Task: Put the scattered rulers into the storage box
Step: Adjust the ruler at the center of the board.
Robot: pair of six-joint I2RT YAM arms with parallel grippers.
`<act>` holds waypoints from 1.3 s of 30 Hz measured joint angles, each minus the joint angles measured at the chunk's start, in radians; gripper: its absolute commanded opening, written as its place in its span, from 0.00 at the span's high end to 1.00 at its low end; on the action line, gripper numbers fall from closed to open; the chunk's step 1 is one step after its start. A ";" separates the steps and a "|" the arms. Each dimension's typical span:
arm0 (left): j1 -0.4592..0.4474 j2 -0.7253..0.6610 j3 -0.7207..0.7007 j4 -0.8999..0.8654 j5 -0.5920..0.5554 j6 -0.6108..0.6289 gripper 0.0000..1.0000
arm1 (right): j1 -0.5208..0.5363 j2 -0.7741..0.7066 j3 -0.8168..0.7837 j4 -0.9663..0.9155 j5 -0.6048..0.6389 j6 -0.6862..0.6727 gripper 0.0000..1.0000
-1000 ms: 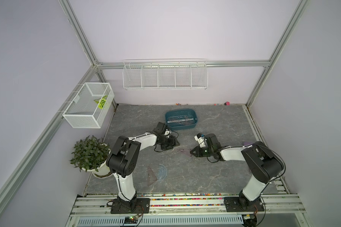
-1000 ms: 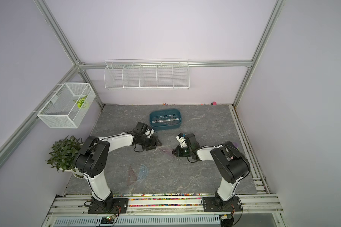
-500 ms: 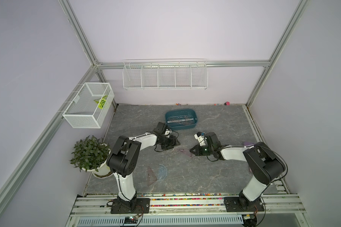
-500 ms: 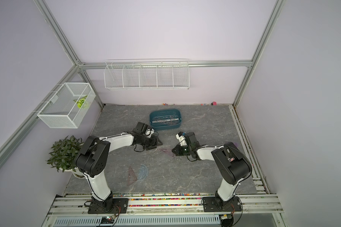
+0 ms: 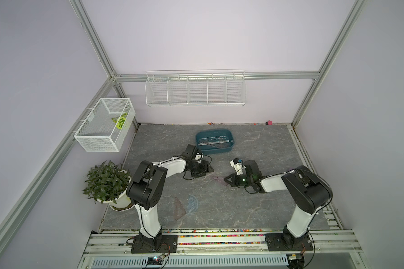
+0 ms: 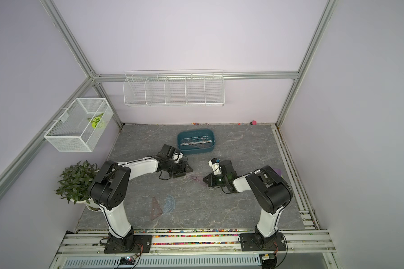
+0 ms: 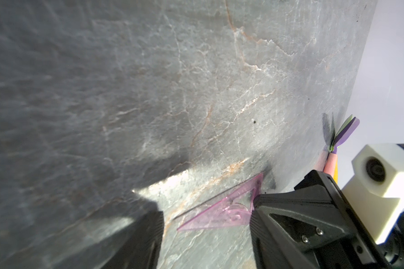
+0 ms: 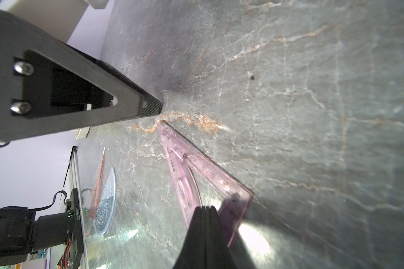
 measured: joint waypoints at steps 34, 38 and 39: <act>-0.053 0.008 -0.071 0.087 0.159 0.028 0.44 | -0.024 0.023 -0.051 0.129 -0.026 0.029 0.96; -0.056 0.005 -0.082 0.095 0.176 0.027 0.45 | -0.024 0.023 -0.045 0.121 -0.026 0.029 0.96; -0.058 0.005 -0.082 0.094 0.178 0.028 0.45 | -0.024 0.023 -0.043 0.118 -0.026 0.029 0.96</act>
